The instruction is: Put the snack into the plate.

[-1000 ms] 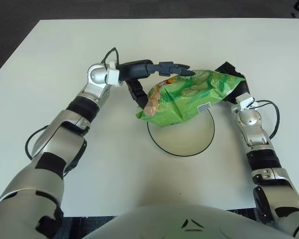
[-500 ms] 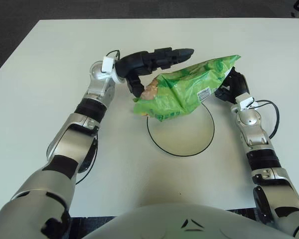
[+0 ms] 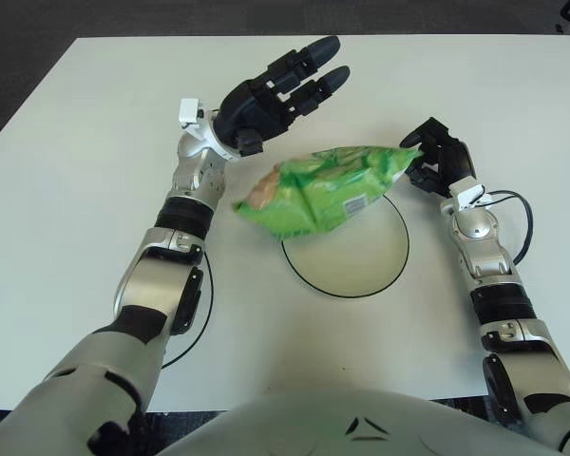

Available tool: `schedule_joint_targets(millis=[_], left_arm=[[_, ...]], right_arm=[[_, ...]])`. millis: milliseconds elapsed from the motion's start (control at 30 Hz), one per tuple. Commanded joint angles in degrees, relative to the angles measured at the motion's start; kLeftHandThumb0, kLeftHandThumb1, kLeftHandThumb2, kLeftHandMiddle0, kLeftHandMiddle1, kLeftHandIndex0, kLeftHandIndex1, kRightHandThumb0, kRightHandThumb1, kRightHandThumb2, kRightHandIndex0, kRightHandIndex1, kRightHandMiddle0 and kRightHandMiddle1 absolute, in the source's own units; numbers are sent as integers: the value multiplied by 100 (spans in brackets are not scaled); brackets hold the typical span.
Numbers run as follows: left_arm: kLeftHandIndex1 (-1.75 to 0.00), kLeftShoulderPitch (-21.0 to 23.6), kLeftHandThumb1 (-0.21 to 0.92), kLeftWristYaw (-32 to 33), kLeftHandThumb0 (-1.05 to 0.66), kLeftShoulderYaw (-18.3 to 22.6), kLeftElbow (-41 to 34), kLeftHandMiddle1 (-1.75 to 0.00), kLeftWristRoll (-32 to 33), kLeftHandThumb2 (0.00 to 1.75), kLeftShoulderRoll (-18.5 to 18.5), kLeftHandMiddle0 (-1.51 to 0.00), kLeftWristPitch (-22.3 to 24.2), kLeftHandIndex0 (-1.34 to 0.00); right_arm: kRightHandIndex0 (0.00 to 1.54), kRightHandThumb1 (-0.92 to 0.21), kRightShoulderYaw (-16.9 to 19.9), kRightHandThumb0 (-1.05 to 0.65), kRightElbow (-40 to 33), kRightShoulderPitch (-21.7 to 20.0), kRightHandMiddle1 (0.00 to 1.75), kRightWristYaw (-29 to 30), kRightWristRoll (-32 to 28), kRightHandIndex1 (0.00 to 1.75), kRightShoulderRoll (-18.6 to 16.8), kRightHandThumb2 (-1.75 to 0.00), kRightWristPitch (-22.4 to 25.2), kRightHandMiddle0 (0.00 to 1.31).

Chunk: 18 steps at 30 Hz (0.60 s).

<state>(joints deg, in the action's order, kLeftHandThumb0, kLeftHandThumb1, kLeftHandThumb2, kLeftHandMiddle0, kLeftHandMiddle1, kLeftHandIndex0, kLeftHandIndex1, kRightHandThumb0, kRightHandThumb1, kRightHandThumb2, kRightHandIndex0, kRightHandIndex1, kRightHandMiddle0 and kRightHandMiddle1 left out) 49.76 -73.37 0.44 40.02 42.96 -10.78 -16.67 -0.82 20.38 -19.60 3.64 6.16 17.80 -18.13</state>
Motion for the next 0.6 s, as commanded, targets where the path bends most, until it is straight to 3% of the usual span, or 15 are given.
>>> schedule_joint_targets(millis=[0, 567], left_arm=[[0, 387, 92, -416, -83, 383, 219, 0, 119, 25, 56, 0, 279, -3], [0, 350, 92, -670, -79, 744, 101, 0, -208, 16, 261, 0, 479, -2]], right_arm=[[82, -92, -288, -36, 1059, 992, 151, -101, 260, 167, -228, -31, 340, 44], [81, -92, -328, -36, 1144, 942, 151, -132, 268, 167, -214, -30, 334, 44]])
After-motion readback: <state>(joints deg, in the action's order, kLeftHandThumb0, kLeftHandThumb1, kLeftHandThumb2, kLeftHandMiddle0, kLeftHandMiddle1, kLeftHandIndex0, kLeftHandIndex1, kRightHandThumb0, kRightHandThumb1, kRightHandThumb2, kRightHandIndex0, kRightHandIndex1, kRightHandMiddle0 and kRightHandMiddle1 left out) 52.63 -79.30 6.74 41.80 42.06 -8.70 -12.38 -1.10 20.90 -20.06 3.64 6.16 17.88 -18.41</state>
